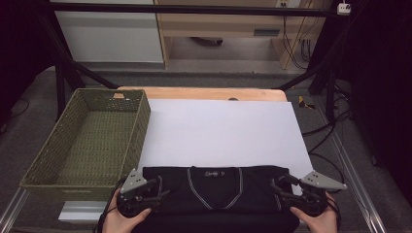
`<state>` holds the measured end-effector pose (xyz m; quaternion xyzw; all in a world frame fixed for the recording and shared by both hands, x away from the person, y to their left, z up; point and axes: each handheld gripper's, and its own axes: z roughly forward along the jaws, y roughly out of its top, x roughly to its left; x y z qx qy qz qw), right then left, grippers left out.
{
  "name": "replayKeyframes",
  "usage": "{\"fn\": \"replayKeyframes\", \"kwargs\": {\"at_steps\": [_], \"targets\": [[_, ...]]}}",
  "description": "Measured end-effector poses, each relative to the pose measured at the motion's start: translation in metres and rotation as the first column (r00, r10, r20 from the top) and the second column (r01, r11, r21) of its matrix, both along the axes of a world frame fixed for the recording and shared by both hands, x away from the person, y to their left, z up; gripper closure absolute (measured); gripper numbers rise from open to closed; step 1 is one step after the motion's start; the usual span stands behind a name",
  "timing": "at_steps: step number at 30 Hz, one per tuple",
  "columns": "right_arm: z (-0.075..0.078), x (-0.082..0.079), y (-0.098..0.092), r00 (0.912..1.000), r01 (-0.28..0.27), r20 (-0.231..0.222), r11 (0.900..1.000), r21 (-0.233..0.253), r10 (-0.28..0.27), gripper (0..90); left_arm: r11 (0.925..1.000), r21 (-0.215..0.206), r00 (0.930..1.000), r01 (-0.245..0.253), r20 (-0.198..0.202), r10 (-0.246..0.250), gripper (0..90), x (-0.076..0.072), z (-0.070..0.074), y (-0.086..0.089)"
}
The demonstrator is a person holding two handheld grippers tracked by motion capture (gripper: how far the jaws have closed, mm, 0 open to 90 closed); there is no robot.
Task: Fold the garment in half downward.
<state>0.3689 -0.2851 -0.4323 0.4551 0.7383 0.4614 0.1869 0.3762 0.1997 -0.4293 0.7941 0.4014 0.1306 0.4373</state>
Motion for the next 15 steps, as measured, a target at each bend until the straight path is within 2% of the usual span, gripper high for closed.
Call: {"fn": "replayKeyframes", "kwargs": {"at_steps": [2,5,7,9,12,15], "targets": [[0.006,0.007,0.0,0.9999,-0.006,0.011,1.0,0.013,0.006,24.6,0.9997,-0.02,0.9993,0.016,0.033,-0.015,27.3,0.01,0.006,-0.001],[0.016,0.02,0.003,0.9994,-0.017,0.032,1.0,0.024,0.016,19.2,0.9975,-0.064,0.9988,0.031,0.04,-0.029,19.8,0.025,0.011,-0.003],[0.022,0.027,0.006,0.9985,-0.028,0.048,0.999,0.035,0.026,17.4,0.9965,-0.076,0.9984,0.034,0.047,-0.031,14.0,0.036,0.012,-0.006],[0.027,0.034,0.01,0.9973,-0.04,0.063,0.998,0.041,0.037,15.6,0.9967,-0.069,0.997,0.043,0.068,-0.038,10.2,0.043,0.013,-0.01],[0.032,0.044,0.013,0.9966,-0.034,0.076,0.998,0.043,0.031,13.5,0.9967,-0.062,0.9963,0.054,0.07,-0.049,5.7,0.052,0.014,-0.015],[0.033,0.052,0.016,0.9976,-0.026,0.065,0.999,0.042,0.023,10.7,0.9965,-0.062,0.9958,0.057,0.076,-0.052,2.6,0.061,0.015,-0.019]]}}
